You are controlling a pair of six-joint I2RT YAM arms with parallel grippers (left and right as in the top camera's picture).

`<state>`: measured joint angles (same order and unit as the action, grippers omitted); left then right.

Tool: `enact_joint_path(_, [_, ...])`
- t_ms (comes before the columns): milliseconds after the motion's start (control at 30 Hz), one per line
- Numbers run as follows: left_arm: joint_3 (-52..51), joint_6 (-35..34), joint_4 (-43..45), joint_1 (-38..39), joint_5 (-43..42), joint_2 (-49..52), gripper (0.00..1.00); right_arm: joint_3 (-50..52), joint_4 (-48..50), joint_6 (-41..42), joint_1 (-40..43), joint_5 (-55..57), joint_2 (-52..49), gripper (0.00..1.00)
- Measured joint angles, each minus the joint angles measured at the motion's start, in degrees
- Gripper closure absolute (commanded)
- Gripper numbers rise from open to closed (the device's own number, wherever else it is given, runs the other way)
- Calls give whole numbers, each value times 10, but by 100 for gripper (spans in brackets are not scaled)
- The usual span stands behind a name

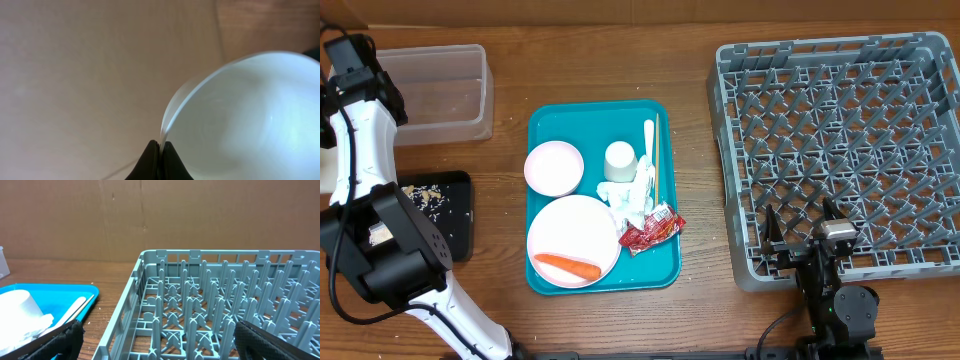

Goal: Sort waste into correct bins and load items into the dishwasher rack
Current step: 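Carry the bowl over the black tray and tip out the rice, then place the emptied bowl back on the teal tray, release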

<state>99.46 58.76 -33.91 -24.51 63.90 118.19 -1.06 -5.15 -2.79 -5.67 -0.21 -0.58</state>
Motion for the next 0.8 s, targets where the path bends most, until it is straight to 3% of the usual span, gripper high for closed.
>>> enact_joint_path(233, [0,-162,-78,0,-70,0,96,0,0,0,0,0,0,0])
enact_joint_path(533, [-1,-242,-111,-7,-197,-37,96,0,0,0,0,0,0,0])
enact_joint_path(667, [-1,-268,-146,-33,-360,-114,96,0,0,0,0,0,0,0])
enact_joint_path(800, [-1,-283,-150,-56,-602,-182,96,0,0,0,0,0,0,0])
